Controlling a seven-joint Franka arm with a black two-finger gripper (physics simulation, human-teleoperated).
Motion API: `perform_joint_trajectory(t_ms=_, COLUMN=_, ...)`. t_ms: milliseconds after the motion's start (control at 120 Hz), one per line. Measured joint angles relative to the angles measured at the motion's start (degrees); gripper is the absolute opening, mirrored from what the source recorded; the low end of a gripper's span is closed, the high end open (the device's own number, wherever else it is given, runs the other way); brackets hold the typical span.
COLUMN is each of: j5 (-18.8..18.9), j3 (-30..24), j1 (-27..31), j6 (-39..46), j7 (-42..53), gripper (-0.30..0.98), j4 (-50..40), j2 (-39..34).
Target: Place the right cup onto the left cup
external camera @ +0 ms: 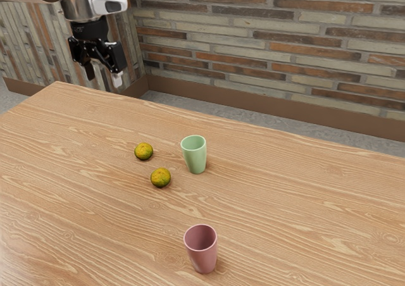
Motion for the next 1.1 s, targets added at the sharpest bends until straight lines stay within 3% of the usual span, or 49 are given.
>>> perform_joint_trajectory(t_ms=475, j5=-0.1, j3=-2.1, j1=2.7, j6=2.5, j7=0.3, gripper=0.66, j4=-2.6, j2=1.5)
perform_joint_trajectory(t_ms=1100, j5=-0.2, j3=-2.3, j1=-2.0, j6=18.4, j7=0.9, gripper=0.66, j4=-18.2, j2=3.1)
